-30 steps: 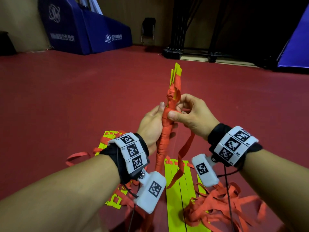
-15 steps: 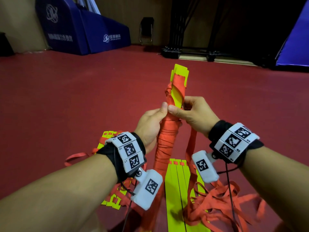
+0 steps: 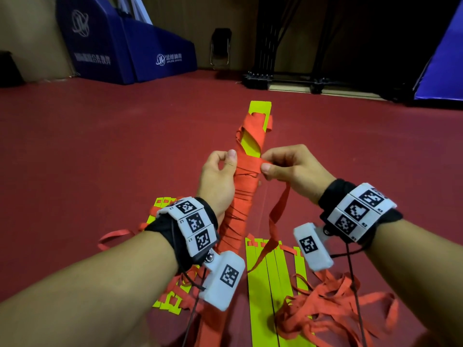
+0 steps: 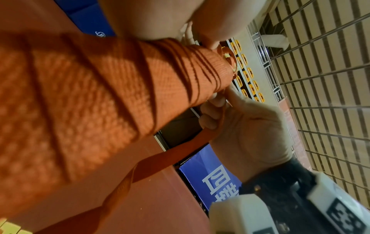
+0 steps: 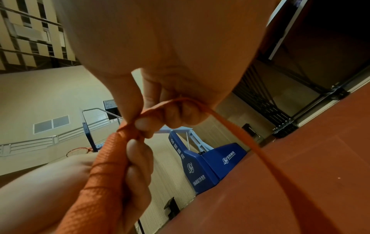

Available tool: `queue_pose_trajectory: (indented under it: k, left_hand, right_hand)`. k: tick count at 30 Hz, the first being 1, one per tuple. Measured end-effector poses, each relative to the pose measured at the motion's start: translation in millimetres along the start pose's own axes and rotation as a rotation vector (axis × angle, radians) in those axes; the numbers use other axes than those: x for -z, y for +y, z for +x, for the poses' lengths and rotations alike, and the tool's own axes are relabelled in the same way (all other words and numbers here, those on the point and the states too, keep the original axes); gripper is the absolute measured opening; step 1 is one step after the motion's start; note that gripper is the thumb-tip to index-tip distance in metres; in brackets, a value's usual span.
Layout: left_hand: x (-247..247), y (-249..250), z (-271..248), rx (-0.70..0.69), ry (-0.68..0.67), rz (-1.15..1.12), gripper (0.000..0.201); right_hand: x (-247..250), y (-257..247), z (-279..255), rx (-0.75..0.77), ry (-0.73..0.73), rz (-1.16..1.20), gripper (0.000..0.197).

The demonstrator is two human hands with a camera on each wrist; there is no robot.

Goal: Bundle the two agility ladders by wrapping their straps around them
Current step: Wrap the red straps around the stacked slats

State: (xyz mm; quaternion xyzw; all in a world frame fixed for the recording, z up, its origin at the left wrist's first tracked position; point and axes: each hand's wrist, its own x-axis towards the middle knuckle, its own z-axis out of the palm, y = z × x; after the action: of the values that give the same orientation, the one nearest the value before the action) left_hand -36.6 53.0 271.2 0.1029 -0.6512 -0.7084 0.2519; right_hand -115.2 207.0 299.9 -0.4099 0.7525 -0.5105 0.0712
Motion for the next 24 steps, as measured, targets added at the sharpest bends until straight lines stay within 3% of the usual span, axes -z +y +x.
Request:
queue_pose_trajectory:
  k: [4,7,11,16,21,24]
  left_hand:
    - [2.8,-7.0,2.6,0.004,-0.02,0.002,0.05]
    - [0.0,-0.6,-5.7,0.041,-0.082,-0.026,0.038]
    - [-7.8,-2.3,-10.0,0.165,-0.084,-0.081,0.033]
    - [-8.2,-4.6,-10.9,0.221,-0.124,-0.152,0.066]
    - [-9.9,0.3,-12.0,0.198,-0.182,-0.219,0.045]
    - [-10.1,0.3,-11.2,0.175,-0.169,-0.255,0.041]
  right_hand:
    - [-2.7,-3.3,-3.1,0.083,0.044,-0.024,0.015]
    - [-7.7,-5.9,-4.3,0.124,0.082,-0.03,0.011]
    - [-16.5,-6.3,-2.8,0.122,0.116,-0.022,0.025]
    - [-18.3,-1.4,-2.0,0.05,0.221,-0.113,0.043]
    - [-14.9,-4.4,-3.3,-0.071,0.324,-0.203,0.054]
    - [-15.9,-3.4,-1.5,-0.074,0.304,-0.192,0.055]
